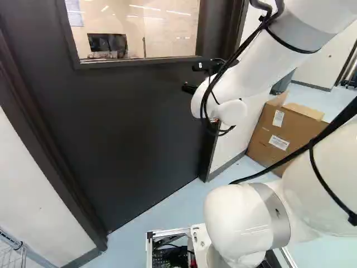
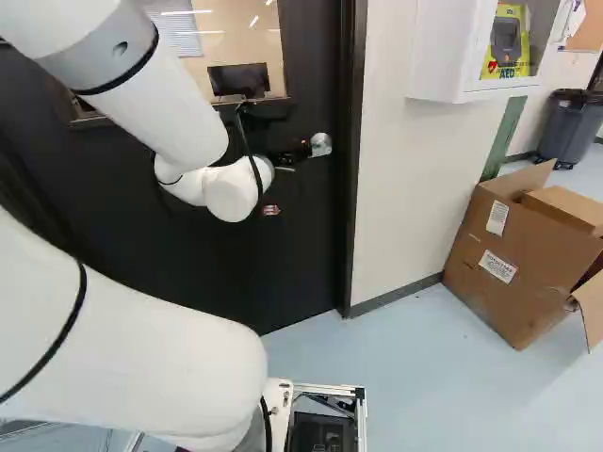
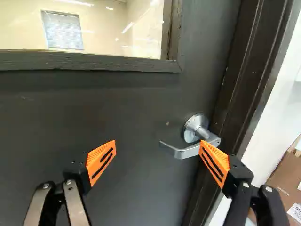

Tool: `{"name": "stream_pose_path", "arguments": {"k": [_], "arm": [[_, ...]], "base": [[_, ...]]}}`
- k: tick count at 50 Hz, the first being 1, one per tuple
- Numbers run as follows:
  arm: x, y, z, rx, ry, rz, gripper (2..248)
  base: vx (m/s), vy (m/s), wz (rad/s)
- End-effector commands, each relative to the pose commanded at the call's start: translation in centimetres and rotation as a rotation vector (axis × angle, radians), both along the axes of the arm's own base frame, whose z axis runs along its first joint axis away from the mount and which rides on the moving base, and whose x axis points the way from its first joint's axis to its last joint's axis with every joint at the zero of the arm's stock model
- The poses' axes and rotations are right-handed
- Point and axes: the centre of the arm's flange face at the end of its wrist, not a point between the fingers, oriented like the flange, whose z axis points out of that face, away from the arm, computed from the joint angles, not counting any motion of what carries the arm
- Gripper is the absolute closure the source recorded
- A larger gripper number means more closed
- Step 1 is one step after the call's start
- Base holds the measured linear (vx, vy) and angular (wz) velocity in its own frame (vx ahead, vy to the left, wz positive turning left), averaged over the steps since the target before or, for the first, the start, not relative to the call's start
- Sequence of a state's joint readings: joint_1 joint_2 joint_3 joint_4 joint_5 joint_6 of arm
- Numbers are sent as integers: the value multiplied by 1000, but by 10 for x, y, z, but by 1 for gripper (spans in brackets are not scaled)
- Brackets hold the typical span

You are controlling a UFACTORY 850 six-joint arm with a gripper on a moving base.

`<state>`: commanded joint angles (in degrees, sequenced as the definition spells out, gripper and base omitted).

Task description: Open the door and move inside

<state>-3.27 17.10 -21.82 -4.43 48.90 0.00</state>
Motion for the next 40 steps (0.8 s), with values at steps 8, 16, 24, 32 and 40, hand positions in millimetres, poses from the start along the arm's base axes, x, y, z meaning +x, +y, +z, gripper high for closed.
{"name": "stream_pose_path", "arguments": {"k": [8, 16, 24, 32, 40], "arm": [[5, -7, 7, -32, 3, 9, 3], [5, -14, 12, -73, 21, 22, 3], [4, -21, 13, -124, 79, 38, 3], [1, -29, 13, -181, 144, 50, 3], [7, -34, 19, -235, 167, 72, 3]], "base": [[0, 0, 0], [0, 0, 0], [0, 0, 0], [0, 0, 0], [0, 0, 0]]}}
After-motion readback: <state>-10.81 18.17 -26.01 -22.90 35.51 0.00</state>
